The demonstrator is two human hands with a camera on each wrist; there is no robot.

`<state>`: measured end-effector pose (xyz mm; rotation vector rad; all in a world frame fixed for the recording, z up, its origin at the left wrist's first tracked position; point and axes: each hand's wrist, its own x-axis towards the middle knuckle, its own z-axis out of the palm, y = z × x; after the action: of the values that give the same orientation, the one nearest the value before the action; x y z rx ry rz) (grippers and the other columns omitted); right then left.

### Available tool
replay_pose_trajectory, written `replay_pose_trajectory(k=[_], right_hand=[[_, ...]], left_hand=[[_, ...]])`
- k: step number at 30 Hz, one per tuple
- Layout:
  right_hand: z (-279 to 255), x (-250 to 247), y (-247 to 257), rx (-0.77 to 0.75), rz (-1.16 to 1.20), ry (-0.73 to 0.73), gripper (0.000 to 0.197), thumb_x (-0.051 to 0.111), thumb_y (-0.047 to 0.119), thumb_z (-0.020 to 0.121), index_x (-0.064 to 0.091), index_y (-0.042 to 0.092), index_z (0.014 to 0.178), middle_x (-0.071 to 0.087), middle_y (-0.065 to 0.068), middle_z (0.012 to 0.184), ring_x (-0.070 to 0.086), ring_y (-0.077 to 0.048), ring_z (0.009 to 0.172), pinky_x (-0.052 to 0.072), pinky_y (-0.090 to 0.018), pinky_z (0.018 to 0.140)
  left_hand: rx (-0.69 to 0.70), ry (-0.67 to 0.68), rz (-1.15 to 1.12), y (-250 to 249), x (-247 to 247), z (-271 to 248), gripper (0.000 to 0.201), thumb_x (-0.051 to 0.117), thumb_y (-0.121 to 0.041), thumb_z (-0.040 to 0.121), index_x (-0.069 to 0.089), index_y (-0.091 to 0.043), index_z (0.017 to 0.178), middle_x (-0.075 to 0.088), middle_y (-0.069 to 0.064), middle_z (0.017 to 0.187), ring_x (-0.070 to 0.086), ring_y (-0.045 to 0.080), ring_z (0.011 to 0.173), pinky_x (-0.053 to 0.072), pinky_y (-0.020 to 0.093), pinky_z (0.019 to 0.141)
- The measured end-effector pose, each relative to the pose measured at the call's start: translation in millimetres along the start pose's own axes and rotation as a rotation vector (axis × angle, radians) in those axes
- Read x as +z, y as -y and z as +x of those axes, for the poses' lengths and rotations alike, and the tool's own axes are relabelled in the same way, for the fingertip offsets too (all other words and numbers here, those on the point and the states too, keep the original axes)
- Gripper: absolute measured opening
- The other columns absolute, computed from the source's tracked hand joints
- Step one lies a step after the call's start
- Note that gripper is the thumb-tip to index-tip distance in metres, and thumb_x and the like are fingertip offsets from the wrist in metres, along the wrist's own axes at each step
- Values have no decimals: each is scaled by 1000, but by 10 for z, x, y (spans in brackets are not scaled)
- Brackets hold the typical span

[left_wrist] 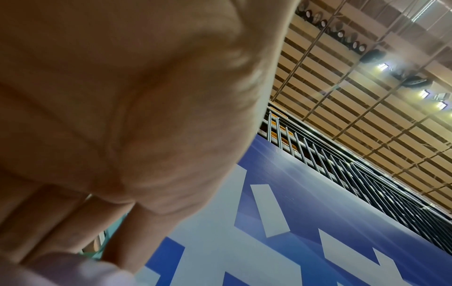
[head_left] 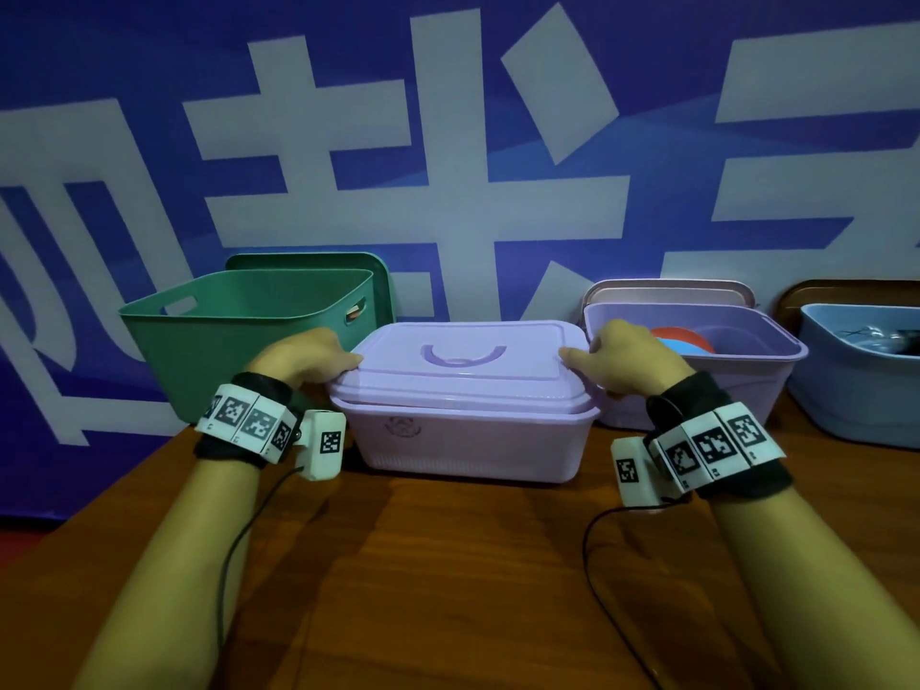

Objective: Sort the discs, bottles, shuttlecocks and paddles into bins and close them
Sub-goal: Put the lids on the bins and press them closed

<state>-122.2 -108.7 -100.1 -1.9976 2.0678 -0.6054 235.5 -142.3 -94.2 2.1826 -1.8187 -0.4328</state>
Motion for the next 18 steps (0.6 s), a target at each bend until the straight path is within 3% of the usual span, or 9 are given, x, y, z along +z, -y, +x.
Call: replay_pose_trajectory(k=[3, 6, 9, 11, 14, 18], right_hand=[[9, 87, 20, 6, 62, -14, 43, 55, 48, 96, 57, 7, 86, 62, -11, 79, 61, -29, 76, 43, -30, 66], [24, 110, 6, 10, 105, -7, 41, 56, 44, 96, 60, 5, 88, 66, -15, 86, 63, -30, 79, 46, -32, 67], [-4, 91, 41, 13, 109, -36, 38, 55, 40, 97, 61, 2, 97, 67, -19, 99, 58, -30, 81, 43, -32, 69], [-36, 106, 84, 14, 93, -71, 44, 51, 39, 99, 61, -3, 110, 65, -22, 111, 56, -34, 93, 45, -35, 76], [-63, 153, 165, 18, 85, -95, 50, 45, 40, 101, 60, -5, 115, 60, -25, 123, 49, -41, 117, 41, -42, 95], [-60, 164, 246, 107, 161, -89, 61, 46, 55, 93, 58, 3, 124, 53, -24, 130, 45, -43, 122, 39, -47, 102]], left_hand=[[-3, -20, 37, -13, -12, -16, 41, 56, -34, 100, 60, -5, 71, 62, 13, 75, 56, 29, 68, 48, 34, 70], [-19, -22, 26, -11, -20, -6, 37, 55, -34, 100, 63, -4, 78, 66, 15, 82, 59, 29, 70, 52, 35, 73], [-19, -34, 53, -30, -1, -25, 32, 51, -29, 99, 64, -4, 84, 68, 17, 90, 58, 28, 71, 46, 32, 69], [-17, -58, 83, -82, 47, -40, 34, 47, -28, 100, 66, -1, 99, 68, 21, 107, 57, 30, 79, 42, 32, 70], [-23, -94, 112, -162, 124, -62, 38, 40, -25, 102, 61, 2, 119, 63, 22, 125, 61, 36, 105, 44, 36, 82], [-24, -111, 125, -207, 132, -72, 36, 41, -25, 102, 62, 2, 117, 63, 22, 123, 61, 36, 101, 44, 35, 80]])
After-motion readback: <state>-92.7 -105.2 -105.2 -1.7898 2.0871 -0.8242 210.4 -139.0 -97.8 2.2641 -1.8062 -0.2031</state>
